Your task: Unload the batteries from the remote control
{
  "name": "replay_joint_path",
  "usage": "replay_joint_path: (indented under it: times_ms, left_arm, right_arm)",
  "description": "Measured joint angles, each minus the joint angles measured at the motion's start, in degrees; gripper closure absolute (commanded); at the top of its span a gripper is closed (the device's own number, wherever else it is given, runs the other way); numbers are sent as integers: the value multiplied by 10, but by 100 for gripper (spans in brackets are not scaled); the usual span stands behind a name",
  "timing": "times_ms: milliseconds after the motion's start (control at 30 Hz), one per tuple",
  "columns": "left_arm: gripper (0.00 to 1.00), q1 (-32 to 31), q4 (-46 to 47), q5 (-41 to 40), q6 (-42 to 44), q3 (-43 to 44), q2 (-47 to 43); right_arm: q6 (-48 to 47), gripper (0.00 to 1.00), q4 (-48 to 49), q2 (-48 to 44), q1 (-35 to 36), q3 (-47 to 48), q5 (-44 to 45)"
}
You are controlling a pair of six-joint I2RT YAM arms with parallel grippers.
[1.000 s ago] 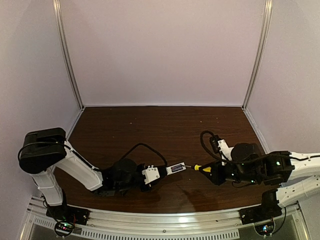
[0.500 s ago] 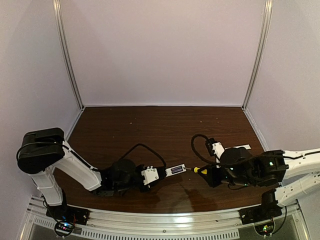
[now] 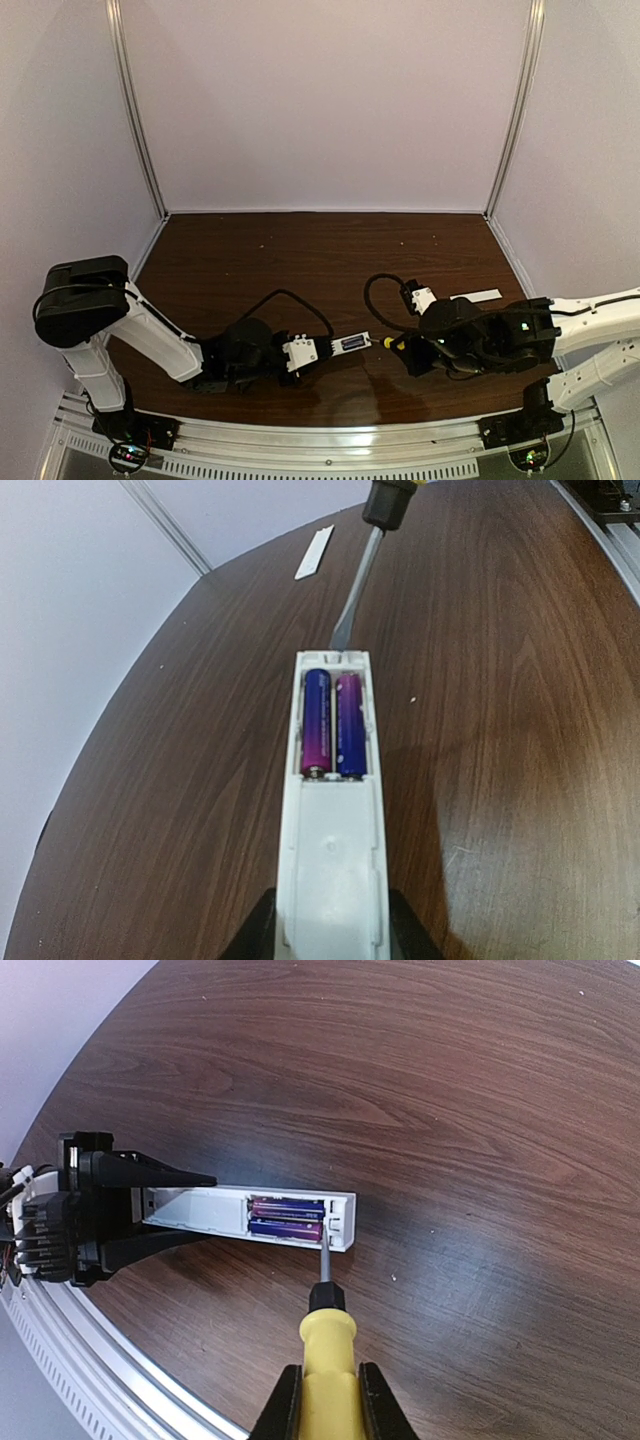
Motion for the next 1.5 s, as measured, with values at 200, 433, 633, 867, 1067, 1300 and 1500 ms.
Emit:
replay_joint_path:
  times_ms: [200,433,633,867,1067,1300,1500]
  left_arm:
    - [100,0,-8,1,0,1,0]
    - [100,0,-8,1,0,2,0]
    - [100,0,-8,1,0,3,0]
    - [100,0,-9,1,0,3,0]
    - [100,0,-9,1,0,3,0]
    - [100,0,-22,1,3,7,0]
    - [100,0,-27,1,4,11,1]
  right_arm:
    - [0,100,1,0,0,0,0]
    - [0,100,11,1,0,0,0]
    - [2,100,13,7,0,0,0]
    - [2,100,14,15,0,0,0]
    - [2,100,18,23,0,0,0]
    - [4,100,19,37,0,0,0]
    - [12,100,14,37,0,0,7]
